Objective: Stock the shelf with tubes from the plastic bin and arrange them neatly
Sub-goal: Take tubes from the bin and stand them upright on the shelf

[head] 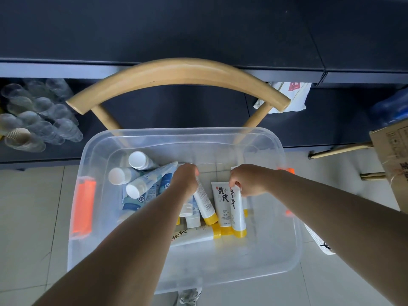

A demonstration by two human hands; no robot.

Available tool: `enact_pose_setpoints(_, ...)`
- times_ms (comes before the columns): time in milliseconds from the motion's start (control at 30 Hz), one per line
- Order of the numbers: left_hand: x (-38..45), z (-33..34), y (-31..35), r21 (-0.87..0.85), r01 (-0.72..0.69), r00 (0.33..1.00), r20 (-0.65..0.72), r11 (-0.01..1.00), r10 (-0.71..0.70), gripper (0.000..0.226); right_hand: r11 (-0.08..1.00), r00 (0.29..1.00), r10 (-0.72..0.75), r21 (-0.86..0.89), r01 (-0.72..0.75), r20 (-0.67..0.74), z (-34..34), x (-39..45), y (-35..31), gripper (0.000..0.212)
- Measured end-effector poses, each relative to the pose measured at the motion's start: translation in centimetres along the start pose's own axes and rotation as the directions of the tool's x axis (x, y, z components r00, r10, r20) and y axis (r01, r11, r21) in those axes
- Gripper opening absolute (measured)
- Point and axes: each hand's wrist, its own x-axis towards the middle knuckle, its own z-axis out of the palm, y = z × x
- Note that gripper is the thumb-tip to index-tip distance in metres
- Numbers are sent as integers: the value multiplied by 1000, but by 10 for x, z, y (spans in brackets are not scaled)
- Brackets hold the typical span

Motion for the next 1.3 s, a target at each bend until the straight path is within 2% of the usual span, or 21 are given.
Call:
enact_pose_setpoints(200,0,4,-5,-90,56,998,-6,994,-57,46,999,999,-36,-14,36,19,-5,-3,-1,44)
enact_pose_setpoints(333,0,-1,-5,-88,135,991,38,987,-132,38,998,998,-66,-14,66,6,-8,-7,0,37)
enact_pose_setpoints(467,1,-9,-7,-71,140,984,123,988,-131,38,995,995,-101,-7,101,0,-12,-12,0,29)
enact_pose_setpoints(567,-5,-13,-7,-89,107,985,149,990,-93,35,998,997,-57,10,57,47,-12,-13,-1,30)
enact_pose_setpoints(700,-20,-19,-7,-155,21,994,110,988,-4,32,1000,996,-16,-21,18,84,-11,-18,-3,23)
enact_pose_setpoints(867,-47,-38,1,-152,-124,990,49,981,133,22,999,999,17,-32,-16,29,-6,-45,-11,18)
enact_pose_setpoints(900,-54,-46,3,-154,-146,988,35,977,153,20,999,1000,24,-28,-23,7,-7,-54,-13,11)
enact_pose_setpoints(1000,-73,-84,12,-156,-199,979,22,967,205,15,997,995,73,-7,-73,-61,-24,-88,-21,23)
enact_pose_setpoints(1100,-96,-137,27,-115,-239,971,-35,964,237,16,993,982,118,35,-114,-147,-62,-129,-34,25)
enact_pose_setpoints(1233,-138,-220,48,-74,-290,953,-115,954,281,18,990,954,143,40,-137,-263,-130,-190,-63,3)
enact_pose_setpoints(1300,-162,-264,57,-71,-318,941,-148,945,306,20,988,927,154,59,-142,-342,-167,-224,-81,3)
